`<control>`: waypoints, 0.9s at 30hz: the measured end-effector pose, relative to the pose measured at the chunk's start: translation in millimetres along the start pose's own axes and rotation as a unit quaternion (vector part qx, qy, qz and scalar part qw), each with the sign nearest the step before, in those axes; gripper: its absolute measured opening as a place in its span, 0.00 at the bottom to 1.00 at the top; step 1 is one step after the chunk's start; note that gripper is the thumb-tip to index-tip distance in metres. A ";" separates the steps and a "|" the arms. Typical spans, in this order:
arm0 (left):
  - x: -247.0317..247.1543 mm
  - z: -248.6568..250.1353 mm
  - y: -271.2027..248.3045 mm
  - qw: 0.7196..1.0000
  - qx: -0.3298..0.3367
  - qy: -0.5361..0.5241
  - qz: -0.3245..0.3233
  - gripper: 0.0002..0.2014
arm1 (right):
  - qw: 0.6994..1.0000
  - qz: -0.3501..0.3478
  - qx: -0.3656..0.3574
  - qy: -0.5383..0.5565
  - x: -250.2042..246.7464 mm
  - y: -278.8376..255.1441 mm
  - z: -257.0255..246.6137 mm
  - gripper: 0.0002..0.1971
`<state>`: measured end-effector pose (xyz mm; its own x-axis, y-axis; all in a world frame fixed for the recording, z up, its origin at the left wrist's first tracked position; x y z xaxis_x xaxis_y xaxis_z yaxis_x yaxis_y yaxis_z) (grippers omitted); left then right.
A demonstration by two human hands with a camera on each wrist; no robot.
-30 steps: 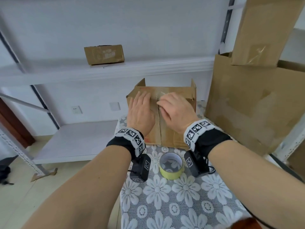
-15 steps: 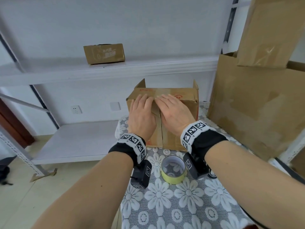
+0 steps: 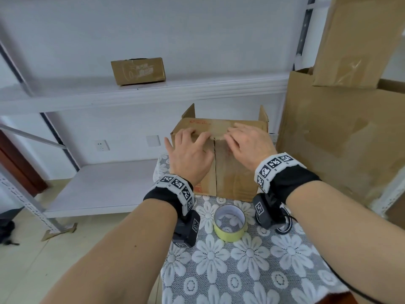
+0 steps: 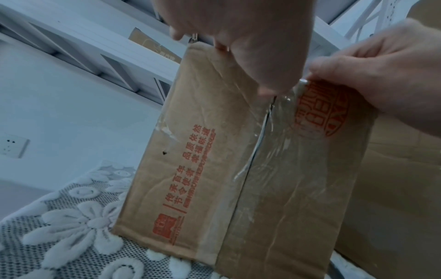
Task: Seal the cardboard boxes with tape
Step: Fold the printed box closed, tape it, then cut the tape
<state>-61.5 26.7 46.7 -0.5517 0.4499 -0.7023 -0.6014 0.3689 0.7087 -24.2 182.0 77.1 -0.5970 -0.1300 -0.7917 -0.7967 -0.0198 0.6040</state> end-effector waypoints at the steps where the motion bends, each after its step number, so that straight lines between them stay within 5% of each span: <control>1: -0.5 0.1 0.4 1.000 -0.014 -0.012 0.006 0.16 | 1.000 -0.002 0.011 -0.002 -3.1 0.9 5.7 0.25; 3: -1.2 2.1 0.7 0.998 -0.049 -0.042 0.023 0.23 | 0.998 -0.001 0.070 -0.006 -12.1 2.2 19.0 0.30; 6: -6.1 6.4 3.7 0.985 -0.128 -0.102 0.062 0.27 | 0.954 0.045 0.278 0.100 -28.0 5.3 43.5 0.21; 8: -8.8 7.4 4.9 0.971 -0.190 -0.128 0.072 0.22 | 0.886 0.007 0.407 0.223 -29.2 6.5 51.0 0.24; 12: -13.9 8.2 -4.4 0.937 -0.258 -0.195 0.131 0.19 | 0.720 -0.091 0.535 0.432 -19.6 10.3 49.8 0.46; 15: -17.0 7.6 -15.2 0.894 -0.338 -0.249 0.156 0.35 | 0.628 -0.153 0.554 0.524 -17.0 8.2 39.2 0.25; 17: -18.0 9.9 -19.7 0.867 -0.392 -0.275 0.142 0.42 | 0.622 -0.163 0.548 0.535 -16.0 6.8 40.1 0.14; 21: -15.8 13.0 -28.0 0.811 -0.435 -0.371 0.122 0.44 | 0.657 -0.174 0.540 0.497 -23.6 4.0 44.1 0.05; 23: -18.2 15.3 -29.9 0.815 -0.414 -0.382 0.135 0.45 | 0.668 -0.153 0.547 0.480 -31.0 3.4 50.4 0.04; 27: -23.8 20.2 -32.8 0.826 -0.370 -0.379 0.193 0.42 | 0.707 -0.066 0.534 0.458 -32.6 5.9 66.4 0.16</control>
<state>-17.0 20.3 41.5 -0.4319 0.9019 0.0086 -0.8090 -0.3916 0.4384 -15.6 251.9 100.4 -0.5898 -0.7939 -0.1476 -0.7480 0.6060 -0.2708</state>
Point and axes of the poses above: each hand's wrist, its own y-axis towards the middle knuckle, its own x-axis out of the palm, z = x × y, the point moved 3 cm from there along y, towards the middle knuckle, and after that the axes turned 9 degrees about x, right-handed, at the moved point
